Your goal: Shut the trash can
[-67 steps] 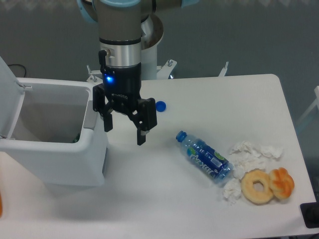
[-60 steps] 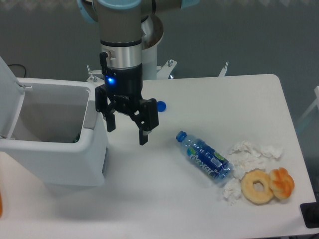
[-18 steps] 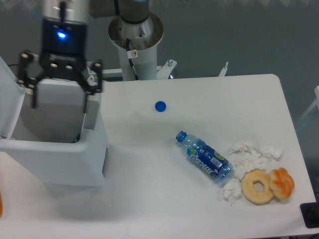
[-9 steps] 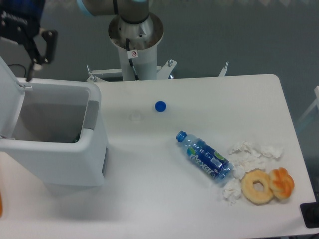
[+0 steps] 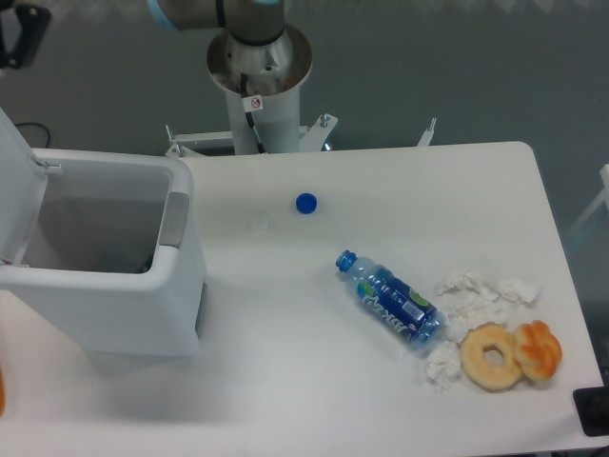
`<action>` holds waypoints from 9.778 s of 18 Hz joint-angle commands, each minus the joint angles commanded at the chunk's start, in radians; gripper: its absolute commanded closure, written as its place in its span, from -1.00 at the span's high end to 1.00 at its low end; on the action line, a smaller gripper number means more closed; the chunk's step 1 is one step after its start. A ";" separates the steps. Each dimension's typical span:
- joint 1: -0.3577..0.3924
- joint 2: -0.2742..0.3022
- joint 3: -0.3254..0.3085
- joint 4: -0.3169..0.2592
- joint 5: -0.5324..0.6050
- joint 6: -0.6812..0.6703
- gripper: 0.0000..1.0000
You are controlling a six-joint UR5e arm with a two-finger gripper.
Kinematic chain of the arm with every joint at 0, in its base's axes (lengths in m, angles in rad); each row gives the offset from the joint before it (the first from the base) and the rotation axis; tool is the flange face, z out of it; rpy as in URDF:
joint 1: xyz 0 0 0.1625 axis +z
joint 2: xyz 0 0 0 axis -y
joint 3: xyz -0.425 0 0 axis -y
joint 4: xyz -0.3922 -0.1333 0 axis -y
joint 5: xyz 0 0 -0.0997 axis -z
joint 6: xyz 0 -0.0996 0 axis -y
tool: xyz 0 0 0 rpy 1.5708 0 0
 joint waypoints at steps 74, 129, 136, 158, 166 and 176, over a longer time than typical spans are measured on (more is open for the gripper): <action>0.132 -0.104 -0.138 -0.002 0.047 0.296 1.00; 0.187 -0.121 -0.218 -0.011 0.135 0.443 1.00; 0.187 -0.121 -0.219 -0.011 0.135 0.443 1.00; 0.207 -0.054 -0.278 -0.023 0.095 0.450 1.00; 0.333 -0.049 -0.216 -0.020 0.029 0.433 1.00; 0.529 -0.058 -0.175 -0.028 0.113 0.733 1.00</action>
